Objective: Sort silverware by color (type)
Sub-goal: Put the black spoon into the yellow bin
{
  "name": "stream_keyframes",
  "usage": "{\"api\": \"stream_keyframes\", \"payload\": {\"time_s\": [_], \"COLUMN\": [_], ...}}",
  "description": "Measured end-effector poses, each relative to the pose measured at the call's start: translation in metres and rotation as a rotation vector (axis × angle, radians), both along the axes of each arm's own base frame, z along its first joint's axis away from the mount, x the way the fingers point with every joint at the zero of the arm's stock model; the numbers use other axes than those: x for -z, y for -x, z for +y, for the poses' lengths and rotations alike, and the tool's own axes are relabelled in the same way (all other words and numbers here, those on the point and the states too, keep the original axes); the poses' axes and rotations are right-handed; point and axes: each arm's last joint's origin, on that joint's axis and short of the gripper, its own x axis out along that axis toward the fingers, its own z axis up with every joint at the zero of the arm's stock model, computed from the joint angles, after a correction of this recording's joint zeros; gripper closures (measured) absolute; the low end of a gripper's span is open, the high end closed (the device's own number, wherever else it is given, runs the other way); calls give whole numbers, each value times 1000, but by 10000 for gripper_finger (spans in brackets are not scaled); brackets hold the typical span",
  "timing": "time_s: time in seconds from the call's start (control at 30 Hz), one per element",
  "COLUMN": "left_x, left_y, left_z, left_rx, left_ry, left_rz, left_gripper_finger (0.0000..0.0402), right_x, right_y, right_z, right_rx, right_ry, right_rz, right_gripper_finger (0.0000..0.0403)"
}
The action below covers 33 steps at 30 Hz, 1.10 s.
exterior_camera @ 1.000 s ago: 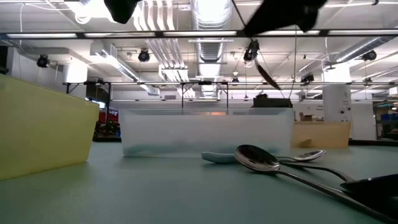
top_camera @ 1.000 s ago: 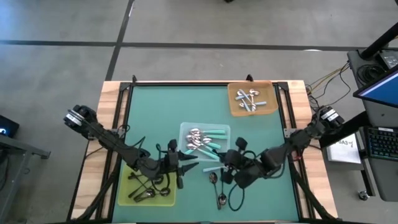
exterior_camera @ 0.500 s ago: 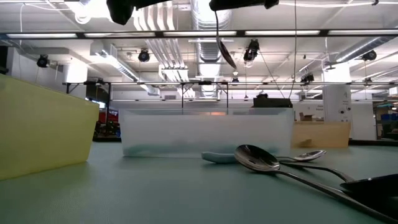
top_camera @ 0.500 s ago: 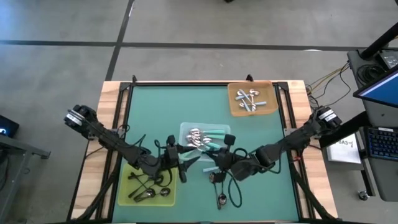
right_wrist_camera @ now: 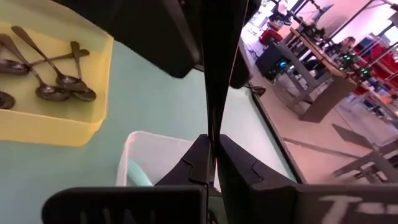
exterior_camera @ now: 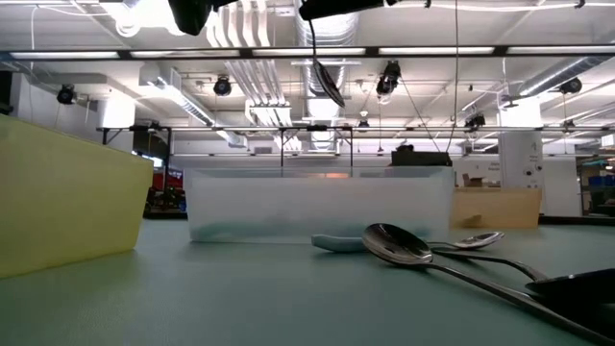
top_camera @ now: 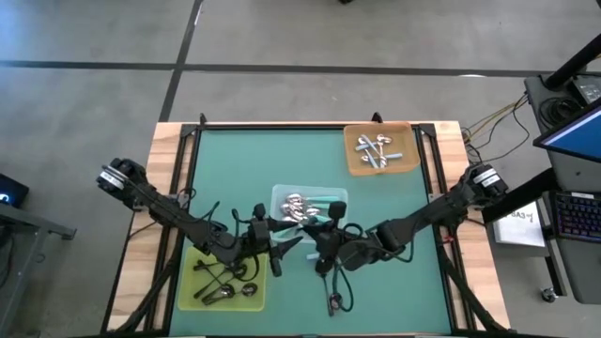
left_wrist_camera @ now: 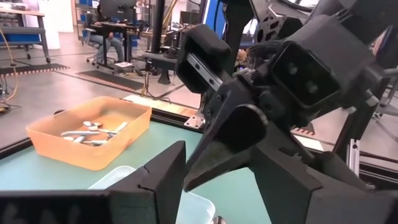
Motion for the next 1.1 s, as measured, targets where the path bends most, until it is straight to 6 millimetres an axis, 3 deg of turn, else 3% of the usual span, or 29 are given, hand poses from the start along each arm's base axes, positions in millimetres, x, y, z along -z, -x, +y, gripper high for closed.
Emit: {"api": "stream_keyframes", "payload": {"time_s": [0.17, 0.4, 0.73, 1.1], "left_x": [0, 0, -3, -21], "left_y": [0, 0, -1, 6], "left_z": [1, 3, 8, 27], "left_rx": [-22, -50, -60, -87], "left_ry": [-9, -39, -33, -113], "left_rz": [1, 16, 6, 48], "left_gripper_finger": [260, 389, 401, 402], "right_x": [1, 1, -9, -31], "right_y": [-8, -10, -8, -1], "right_z": [3, 4, 3, 2], "right_rx": [-6, 20, 72, 156], "right_ry": [38, 50, 28, -88], "right_rz": [18, 12, -14, 74], "right_gripper_finger": [394, 395, 380, 295]}}
